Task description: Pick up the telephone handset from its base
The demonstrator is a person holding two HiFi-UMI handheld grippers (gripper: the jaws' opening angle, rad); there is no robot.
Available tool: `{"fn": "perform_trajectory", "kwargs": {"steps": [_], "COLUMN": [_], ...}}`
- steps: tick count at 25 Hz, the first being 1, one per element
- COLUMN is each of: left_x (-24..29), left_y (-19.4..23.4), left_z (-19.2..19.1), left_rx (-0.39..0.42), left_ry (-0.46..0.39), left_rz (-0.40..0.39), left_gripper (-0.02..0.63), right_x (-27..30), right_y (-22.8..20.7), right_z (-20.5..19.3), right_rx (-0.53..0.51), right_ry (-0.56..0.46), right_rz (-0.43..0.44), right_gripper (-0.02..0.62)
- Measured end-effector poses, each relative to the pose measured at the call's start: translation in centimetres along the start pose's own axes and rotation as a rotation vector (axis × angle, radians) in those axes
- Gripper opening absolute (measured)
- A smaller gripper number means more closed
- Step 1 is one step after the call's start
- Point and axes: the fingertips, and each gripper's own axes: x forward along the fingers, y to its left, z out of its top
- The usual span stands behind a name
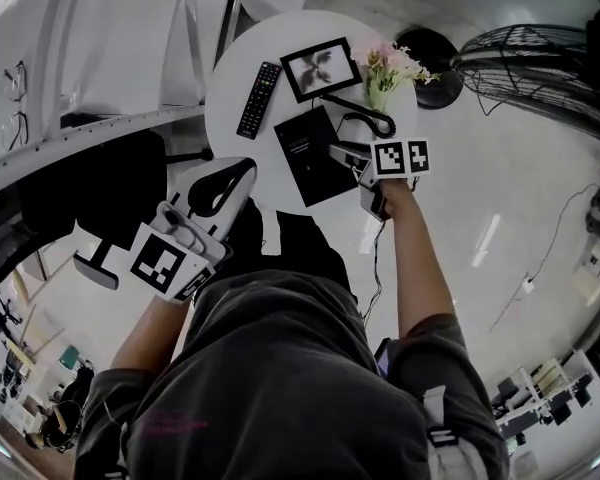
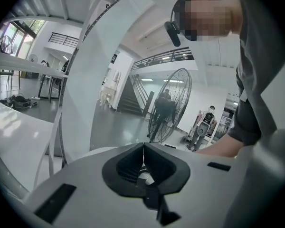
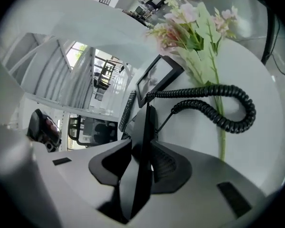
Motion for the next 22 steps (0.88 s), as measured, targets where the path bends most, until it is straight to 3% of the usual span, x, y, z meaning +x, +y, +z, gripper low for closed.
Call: {"fn": "perform_trajectory", "kwargs": {"steps": [5,22], "left_x": [-0.8,-1.6], "left_y": [1.1,2.1], "left_z": [-0.5,0.1], "left_rx": [-0.009,-0.024], "left_ry": [0.005,-0.017], "left_rz": [0.014,0.005], "left_gripper": [0.018,0.018], "right_x": [0.0,-1.1], "right_y": [0.1,1.5], "right_z": [0.1,1.1], "right_rx": [0.053,0.04], "right_ry": [0.012,-0.066], "right_rz": [0.068,0.079], "right_gripper": [0.114,0.086]}}
